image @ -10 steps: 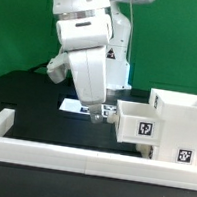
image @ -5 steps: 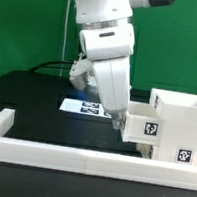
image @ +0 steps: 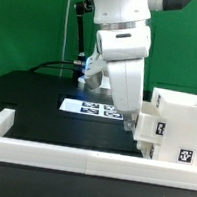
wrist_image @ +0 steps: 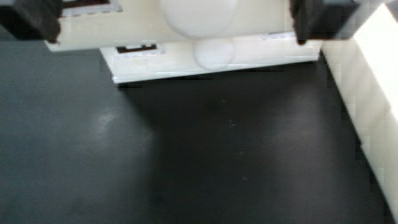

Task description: Assemble drawer

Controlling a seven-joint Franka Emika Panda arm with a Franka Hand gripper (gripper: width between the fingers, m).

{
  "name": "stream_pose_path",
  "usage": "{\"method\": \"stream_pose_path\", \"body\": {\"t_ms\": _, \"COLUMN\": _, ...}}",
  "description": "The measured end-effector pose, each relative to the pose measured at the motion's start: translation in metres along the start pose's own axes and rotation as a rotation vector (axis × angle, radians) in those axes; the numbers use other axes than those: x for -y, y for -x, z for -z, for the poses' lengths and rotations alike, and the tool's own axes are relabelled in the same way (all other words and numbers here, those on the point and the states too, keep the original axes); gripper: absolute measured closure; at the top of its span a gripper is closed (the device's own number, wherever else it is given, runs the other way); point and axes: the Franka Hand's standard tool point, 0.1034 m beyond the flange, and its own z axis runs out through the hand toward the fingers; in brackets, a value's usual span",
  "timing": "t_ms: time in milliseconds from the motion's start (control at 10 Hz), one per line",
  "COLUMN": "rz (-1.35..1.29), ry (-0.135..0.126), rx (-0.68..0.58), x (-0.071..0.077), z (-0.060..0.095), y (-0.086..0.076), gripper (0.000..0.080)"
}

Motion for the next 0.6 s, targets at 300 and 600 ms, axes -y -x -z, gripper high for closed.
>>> {"method": "stream_pose_path", "body": {"t_ms": 300, "rz": -0.004, "ry": -0.003, "rx": 0.005, "x": 0.0, "z": -0.0017, "y": 0.0025, "gripper": 0.015}}
{"method": "stream_pose_path", "body": {"t_ms": 600, "rz": 0.036, "ry": 0.014, "rx": 0.004, "x": -0.0045, "z": 0.002, "y": 0.0037, "gripper": 0.015}}
